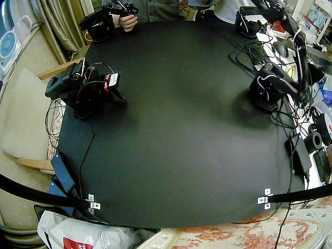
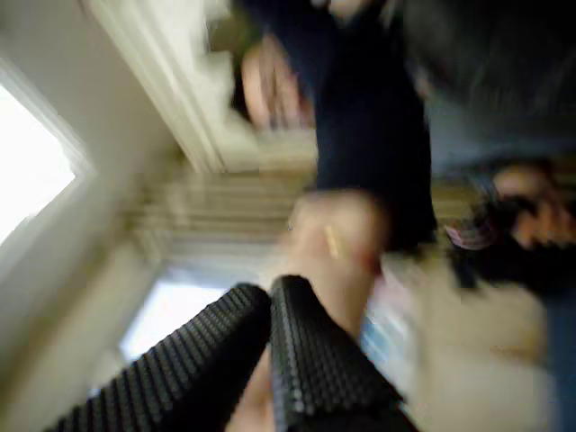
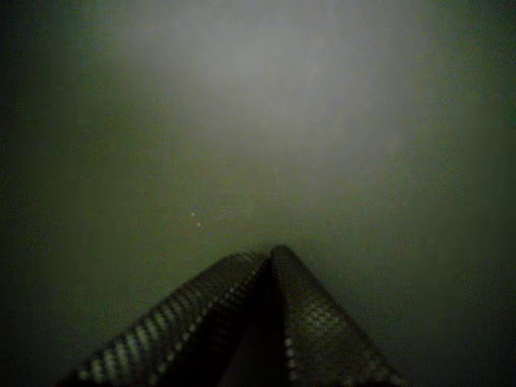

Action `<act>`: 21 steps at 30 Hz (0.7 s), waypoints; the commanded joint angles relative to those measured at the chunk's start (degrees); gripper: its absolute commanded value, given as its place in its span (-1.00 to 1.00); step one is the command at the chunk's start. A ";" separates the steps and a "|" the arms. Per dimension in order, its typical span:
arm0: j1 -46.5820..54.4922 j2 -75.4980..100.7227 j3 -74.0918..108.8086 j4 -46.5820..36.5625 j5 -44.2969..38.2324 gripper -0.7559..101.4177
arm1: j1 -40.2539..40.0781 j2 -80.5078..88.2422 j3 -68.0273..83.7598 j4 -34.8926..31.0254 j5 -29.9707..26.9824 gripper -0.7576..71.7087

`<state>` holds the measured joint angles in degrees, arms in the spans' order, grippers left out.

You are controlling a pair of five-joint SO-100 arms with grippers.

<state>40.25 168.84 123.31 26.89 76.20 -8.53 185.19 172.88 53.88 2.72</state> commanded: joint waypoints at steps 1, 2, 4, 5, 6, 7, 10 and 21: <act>-21.27 -14.06 -10.72 4.83 -24.87 -0.99 | -0.35 0.70 -0.62 -0.62 0.26 -0.97; -25.05 -15.91 -11.07 5.54 -28.39 -0.99 | -0.44 0.88 -0.62 -0.62 0.26 -0.98; -29.79 -18.46 -13.18 13.18 -34.54 -0.99 | -0.97 1.67 -0.62 0.00 -0.09 -0.98; -30.41 -17.84 -12.13 14.15 -35.33 -0.99 | -1.05 2.20 -0.62 0.53 -0.18 -0.98; -30.32 -16.70 -10.63 13.71 -35.68 -0.99 | -1.05 2.37 -0.62 0.62 -0.18 -0.99; -30.59 -14.59 -9.05 13.71 -36.74 -0.99 | -1.14 2.37 -0.62 0.62 -0.26 -0.99; -32.96 -10.37 -7.65 14.85 -43.77 -0.99 | -1.05 2.37 -0.62 0.62 -0.44 -0.99; -44.74 -14.94 15.21 13.18 -68.55 -0.99 | -1.14 2.37 -0.62 0.62 -0.44 -0.99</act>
<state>-3.60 152.23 138.34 41.92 8.53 -8.88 186.59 172.88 54.14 2.20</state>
